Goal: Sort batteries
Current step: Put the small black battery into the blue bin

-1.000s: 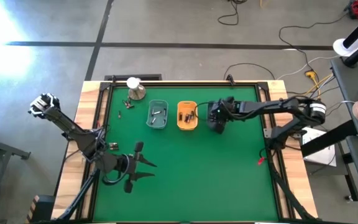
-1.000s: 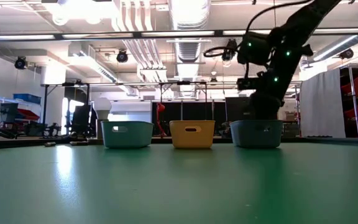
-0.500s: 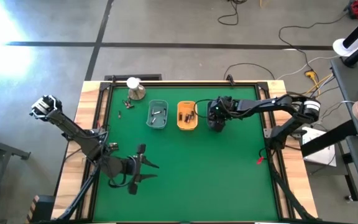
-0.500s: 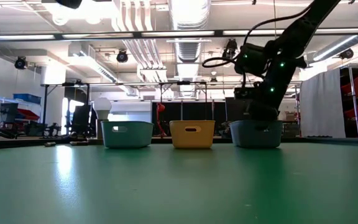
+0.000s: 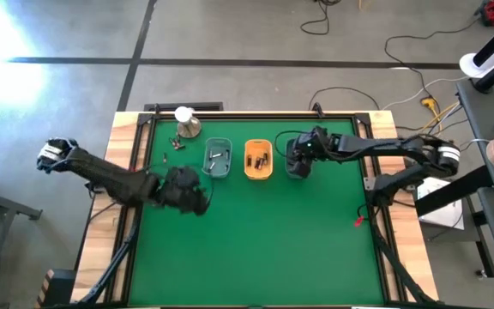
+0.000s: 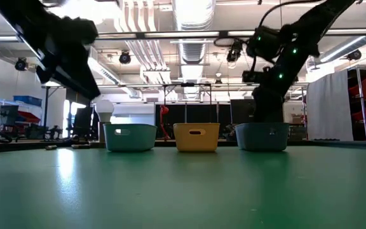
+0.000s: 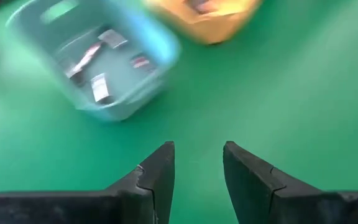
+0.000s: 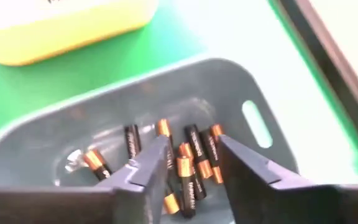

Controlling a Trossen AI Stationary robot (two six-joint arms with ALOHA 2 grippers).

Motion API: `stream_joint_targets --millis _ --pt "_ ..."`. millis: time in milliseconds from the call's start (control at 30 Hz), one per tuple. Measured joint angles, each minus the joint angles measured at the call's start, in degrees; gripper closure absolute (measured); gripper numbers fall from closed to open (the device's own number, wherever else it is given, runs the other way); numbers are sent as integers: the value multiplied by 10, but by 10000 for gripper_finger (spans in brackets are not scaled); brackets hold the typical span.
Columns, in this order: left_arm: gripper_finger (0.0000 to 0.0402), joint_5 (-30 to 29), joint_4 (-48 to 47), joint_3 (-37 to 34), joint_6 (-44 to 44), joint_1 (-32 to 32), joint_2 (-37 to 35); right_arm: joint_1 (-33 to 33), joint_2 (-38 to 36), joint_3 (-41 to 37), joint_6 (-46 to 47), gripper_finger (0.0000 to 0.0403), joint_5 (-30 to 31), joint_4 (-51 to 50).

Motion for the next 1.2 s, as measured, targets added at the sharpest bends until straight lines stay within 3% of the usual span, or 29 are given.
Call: stream_joint_targets --millis 133,267,333,433,567,767,933,1200 --pt "285 61 -54 0 -41 119 1 7 -56 0 -9 229 -2 -5" --pt "279 129 -110 -6 -16 224 10 22 -106 0 -17 198 -3 -5" --pt "268 164 -130 -7 15 248 13 35 -128 0 -17 187 -5 -5" --pt "250 211 -183 -8 49 233 13 63 -149 -7 -17 174 -7 -16" --pt "240 233 -240 -8 64 161 13 98 -162 -19 -16 165 -9 -20" --pt "245 260 -285 -8 28 72 14 135 -146 -22 -26 168 -8 -15" --pt "247 274 -318 -8 11 60 14 151 -136 -22 -25 172 -6 0" --pt "247 335 -316 -31 85 39 16 165 -137 -22 5 165 -6 12"
